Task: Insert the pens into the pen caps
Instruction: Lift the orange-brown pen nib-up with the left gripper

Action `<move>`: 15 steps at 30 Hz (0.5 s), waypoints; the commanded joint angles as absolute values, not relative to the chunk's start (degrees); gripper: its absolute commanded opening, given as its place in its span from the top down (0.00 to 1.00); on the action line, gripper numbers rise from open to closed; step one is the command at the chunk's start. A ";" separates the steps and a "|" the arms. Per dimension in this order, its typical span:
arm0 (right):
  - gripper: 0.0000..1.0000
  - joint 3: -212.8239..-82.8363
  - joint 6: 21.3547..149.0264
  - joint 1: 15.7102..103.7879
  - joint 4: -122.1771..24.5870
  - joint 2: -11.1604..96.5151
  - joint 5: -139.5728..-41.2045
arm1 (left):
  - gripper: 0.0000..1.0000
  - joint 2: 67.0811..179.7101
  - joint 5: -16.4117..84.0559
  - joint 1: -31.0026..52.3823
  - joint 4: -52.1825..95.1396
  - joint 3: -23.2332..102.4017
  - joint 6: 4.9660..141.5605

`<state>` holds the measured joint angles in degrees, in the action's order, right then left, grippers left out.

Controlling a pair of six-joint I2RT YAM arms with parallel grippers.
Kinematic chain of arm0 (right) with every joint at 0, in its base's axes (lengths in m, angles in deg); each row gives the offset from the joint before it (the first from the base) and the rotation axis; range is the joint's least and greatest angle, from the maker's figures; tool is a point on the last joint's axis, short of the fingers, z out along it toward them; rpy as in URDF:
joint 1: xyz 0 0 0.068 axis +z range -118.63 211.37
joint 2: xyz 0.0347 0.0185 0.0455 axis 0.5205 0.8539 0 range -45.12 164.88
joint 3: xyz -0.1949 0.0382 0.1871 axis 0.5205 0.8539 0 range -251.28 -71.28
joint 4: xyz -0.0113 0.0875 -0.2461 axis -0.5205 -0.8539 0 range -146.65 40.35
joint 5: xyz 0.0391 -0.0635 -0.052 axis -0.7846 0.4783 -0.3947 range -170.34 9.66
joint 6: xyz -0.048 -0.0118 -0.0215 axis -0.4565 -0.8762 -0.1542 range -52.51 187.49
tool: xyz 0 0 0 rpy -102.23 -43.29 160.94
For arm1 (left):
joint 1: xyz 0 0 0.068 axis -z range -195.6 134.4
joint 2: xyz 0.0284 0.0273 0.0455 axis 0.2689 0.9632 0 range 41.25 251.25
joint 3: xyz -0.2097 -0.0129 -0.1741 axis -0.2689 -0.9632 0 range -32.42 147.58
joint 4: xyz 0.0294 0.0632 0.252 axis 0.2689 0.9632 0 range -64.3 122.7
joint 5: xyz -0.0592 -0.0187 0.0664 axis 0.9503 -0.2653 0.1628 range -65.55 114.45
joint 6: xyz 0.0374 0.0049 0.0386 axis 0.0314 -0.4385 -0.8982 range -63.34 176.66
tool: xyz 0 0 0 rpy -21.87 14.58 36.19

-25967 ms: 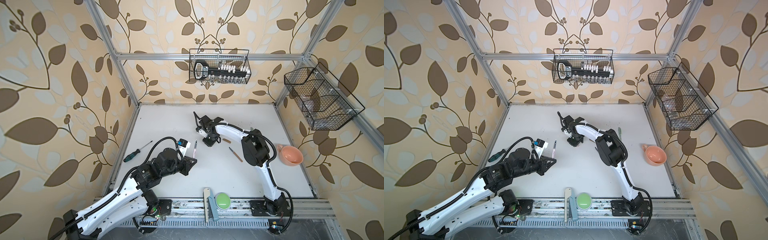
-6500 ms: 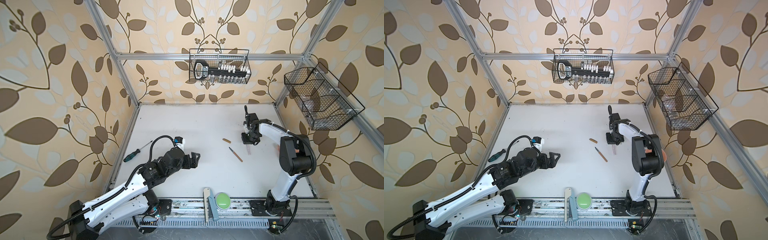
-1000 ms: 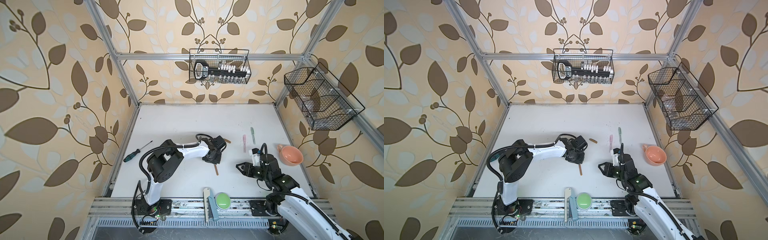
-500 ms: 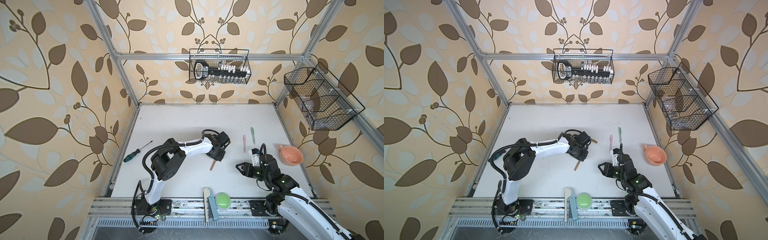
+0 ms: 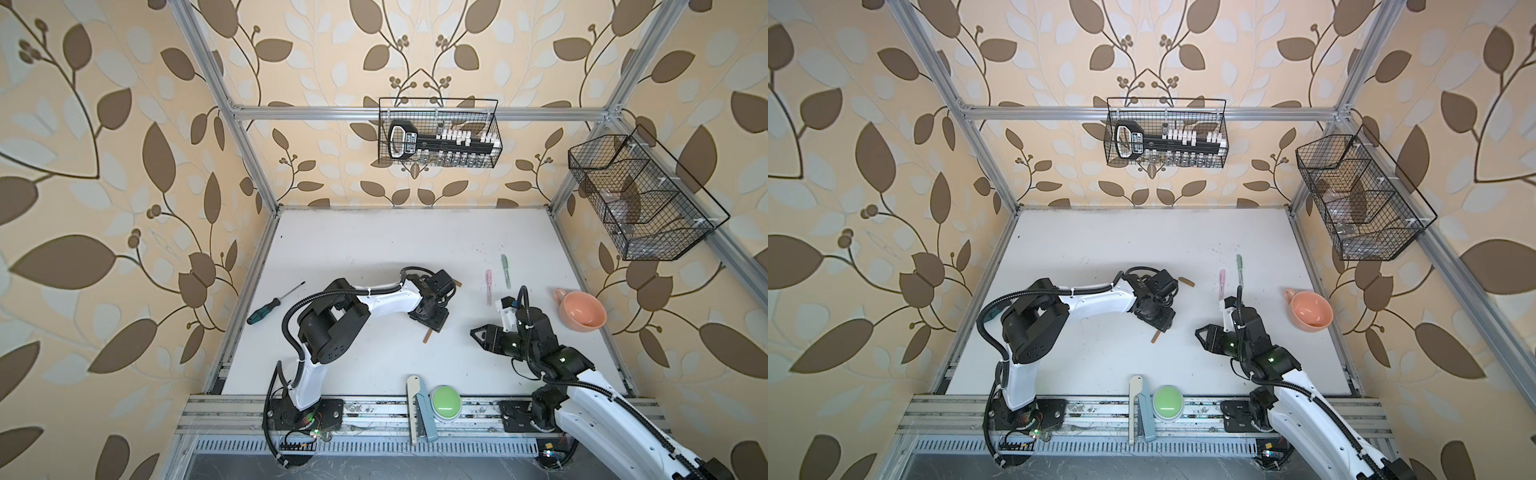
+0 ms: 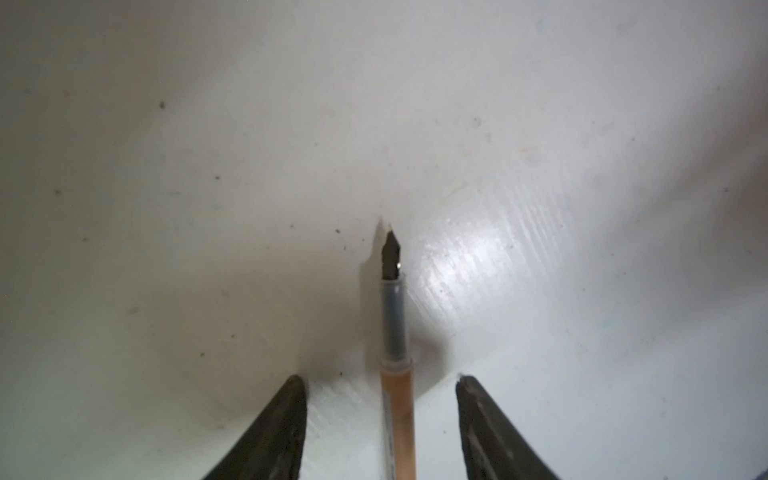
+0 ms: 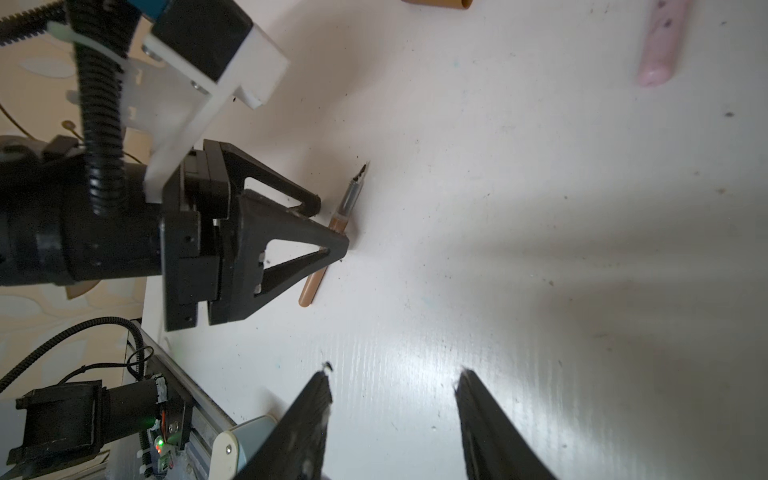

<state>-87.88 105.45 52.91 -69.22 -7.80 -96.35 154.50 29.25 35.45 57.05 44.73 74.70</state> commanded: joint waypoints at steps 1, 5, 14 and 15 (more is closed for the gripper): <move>0.49 -88.68 105.61 53.25 -68.53 -7.73 -95.40 | 0.40 150.93 28.93 36.36 60.73 42.27 77.17; 0.48 -88.29 105.61 53.25 -68.60 -8.01 -94.76 | 0.43 149.98 28.42 38.11 61.65 40.42 79.11; 0.48 -87.76 105.54 53.25 -67.74 -7.20 -94.69 | 0.60 150.91 27.33 41.67 62.26 40.02 82.11; 0.48 -87.63 105.57 53.24 -67.41 -7.03 -94.75 | 0.61 150.94 27.14 41.70 62.24 39.93 82.39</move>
<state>-87.88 105.45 52.91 -68.21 -7.21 -95.71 151.75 28.13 41.39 59.50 40.95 80.82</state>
